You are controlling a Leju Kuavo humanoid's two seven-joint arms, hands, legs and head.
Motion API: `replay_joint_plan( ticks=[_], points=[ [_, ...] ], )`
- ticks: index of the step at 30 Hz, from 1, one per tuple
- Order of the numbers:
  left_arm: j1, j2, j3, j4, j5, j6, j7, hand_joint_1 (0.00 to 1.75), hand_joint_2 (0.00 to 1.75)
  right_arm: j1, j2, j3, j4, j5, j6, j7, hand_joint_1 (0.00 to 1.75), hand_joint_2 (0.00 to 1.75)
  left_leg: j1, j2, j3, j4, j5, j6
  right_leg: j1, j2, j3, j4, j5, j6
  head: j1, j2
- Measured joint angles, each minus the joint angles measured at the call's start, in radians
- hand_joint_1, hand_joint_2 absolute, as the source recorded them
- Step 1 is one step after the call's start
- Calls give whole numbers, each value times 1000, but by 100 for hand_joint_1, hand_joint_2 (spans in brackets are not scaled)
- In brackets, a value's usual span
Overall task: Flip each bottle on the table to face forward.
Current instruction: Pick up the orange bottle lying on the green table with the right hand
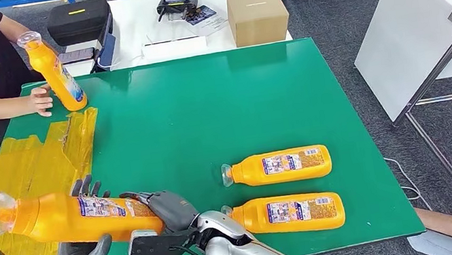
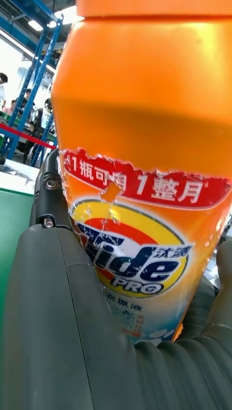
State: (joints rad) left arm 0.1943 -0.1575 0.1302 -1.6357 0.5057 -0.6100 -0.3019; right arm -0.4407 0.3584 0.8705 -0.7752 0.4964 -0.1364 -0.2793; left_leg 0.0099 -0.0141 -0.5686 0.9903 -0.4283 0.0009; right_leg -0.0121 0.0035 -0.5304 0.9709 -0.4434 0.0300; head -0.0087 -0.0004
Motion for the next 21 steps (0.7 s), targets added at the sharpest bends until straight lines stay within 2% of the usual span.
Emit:
replay_joint_plan(
  ticks=[4,5,6,8,9,10,21],
  points=[
    [4,0,-2,-2,3,0,4,0,175,-2,-2,23,0,-3,-1,5,175,175,0,0,0,0,0,0,0,0,0,0,0,0,0,0],
    [5,0,-3,-3,0,1,4,12,175,-2,-3,29,0,-7,-2,7,175,175,0,0,0,0,0,0,0,0,0,0,0,0,0,0],
    [7,0,-4,-5,-5,3,3,42,175,-1,-3,36,1,-12,-2,9,175,175,0,0,0,0,0,0,0,0,0,0,0,0,0,0],
    [10,0,-8,-9,-12,9,1,129,175,0,-5,50,1,-20,-5,12,175,175,0,0,0,0,0,0,0,0,0,0,0,0,0,0],
    [11,0,-10,-11,-14,11,0,161,175,1,-5,56,1,-23,-7,14,175,175,0,0,0,0,0,0,0,0,0,0,0,0,0,0],
    [11,0,-12,-12,-14,13,-1,175,175,3,-6,62,1,-27,-8,16,175,175,0,0,0,0,0,0,0,0,0,0,0,0,0,0],
    [15,1,-15,-15,-12,12,-12,175,175,3,-6,89,6,-48,-22,23,175,175,0,0,0,0,0,0,0,0,0,0,0,0,0,0]
  ],
)
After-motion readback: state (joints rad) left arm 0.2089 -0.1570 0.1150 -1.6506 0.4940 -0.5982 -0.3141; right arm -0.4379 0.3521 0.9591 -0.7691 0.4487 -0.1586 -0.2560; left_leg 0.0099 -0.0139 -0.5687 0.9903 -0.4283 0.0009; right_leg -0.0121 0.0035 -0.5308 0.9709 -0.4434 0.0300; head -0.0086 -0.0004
